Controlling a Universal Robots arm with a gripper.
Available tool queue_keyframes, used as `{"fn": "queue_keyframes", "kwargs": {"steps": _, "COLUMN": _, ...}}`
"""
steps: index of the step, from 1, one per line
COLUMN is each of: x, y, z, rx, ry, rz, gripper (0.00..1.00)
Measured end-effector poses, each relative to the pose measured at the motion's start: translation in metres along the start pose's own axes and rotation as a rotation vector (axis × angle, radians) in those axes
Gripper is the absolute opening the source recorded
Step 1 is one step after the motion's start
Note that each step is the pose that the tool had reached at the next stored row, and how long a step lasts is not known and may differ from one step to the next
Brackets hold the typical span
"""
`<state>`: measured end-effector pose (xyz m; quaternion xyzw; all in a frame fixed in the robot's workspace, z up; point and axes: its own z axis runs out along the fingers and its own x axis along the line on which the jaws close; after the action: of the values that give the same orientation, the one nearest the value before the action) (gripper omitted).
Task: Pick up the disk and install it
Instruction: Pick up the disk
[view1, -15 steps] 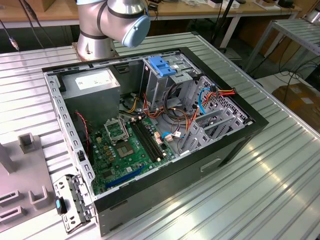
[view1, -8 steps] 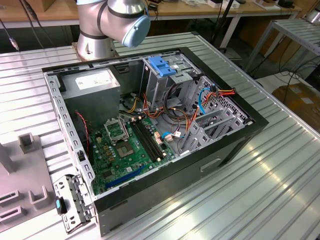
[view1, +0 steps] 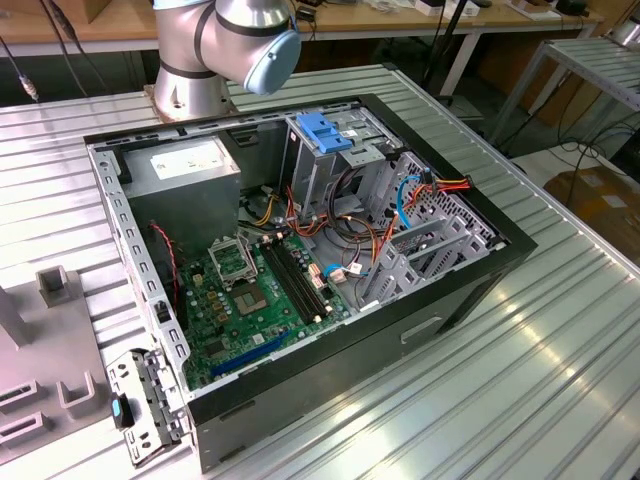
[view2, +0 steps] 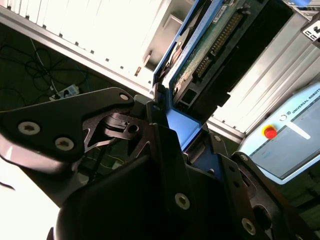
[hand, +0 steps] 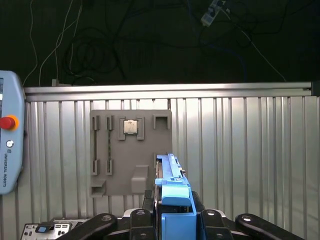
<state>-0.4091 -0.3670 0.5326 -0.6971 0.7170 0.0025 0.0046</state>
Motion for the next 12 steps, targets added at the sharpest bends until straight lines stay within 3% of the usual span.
{"fn": "queue_keyframes", "kwargs": {"steps": 12, "x": -0.0001, "y": -0.0047, "z": 0.0000, "rx": 0.0000, "ry": 0.0000, "rz": 0.000, "gripper": 0.37}}
